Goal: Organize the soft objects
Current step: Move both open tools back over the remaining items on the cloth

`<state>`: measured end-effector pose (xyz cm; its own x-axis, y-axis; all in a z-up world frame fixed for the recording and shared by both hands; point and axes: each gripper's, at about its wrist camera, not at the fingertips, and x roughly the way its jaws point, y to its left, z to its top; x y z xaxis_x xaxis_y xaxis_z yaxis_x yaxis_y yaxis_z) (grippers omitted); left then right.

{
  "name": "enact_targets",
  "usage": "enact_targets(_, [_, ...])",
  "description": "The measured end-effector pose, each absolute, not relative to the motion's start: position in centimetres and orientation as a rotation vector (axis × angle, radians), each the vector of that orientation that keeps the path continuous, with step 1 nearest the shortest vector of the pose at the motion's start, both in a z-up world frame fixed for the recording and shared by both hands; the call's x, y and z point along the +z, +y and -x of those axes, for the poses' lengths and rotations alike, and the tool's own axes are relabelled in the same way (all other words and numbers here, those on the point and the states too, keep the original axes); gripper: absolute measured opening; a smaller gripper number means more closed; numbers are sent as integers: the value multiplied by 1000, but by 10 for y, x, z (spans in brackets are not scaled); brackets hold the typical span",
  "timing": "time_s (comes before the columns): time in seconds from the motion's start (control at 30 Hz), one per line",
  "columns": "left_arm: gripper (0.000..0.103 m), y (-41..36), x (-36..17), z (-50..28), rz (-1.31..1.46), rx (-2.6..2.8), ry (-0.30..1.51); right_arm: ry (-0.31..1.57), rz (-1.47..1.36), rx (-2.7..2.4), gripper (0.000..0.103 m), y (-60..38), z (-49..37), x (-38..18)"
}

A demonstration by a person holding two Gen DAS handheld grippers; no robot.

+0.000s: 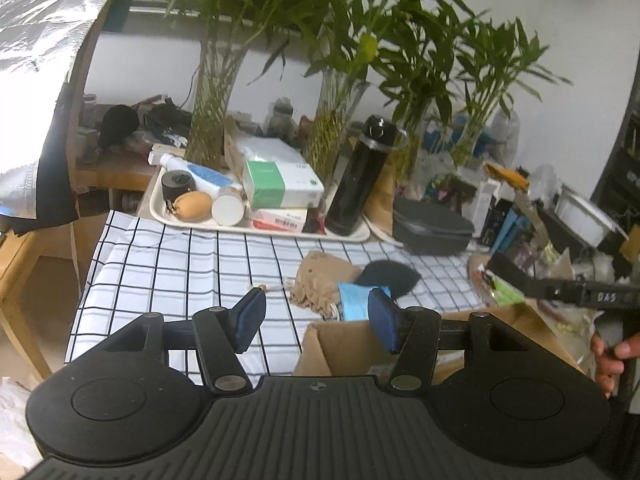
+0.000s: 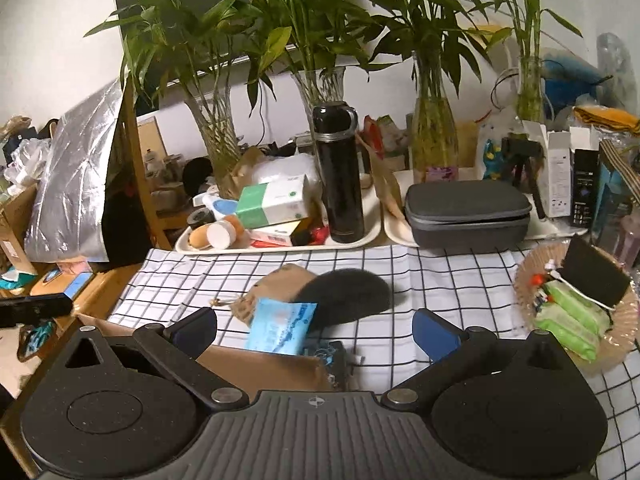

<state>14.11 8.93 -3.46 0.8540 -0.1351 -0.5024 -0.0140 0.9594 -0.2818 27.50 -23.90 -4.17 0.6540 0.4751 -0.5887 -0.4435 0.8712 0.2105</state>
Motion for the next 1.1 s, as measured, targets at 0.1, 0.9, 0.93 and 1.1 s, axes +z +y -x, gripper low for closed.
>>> enact_targets(0.1, [56,95,-38,-138,319,-52,507,670,-55,516,103,-240,-275,-44])
enact_targets(0.9, [56,110,-39,-163,298,-30,489,558,-49,499,103,-238,-295,-36])
enact_targets(0.93, [56,111,-39,-168,292,-30,485,568,-41,500,103,-237,-299,-38])
enact_targets(1.1, [56,117,-45,-188,275,-12,488,597,-28,506,103,-237,-317,-42])
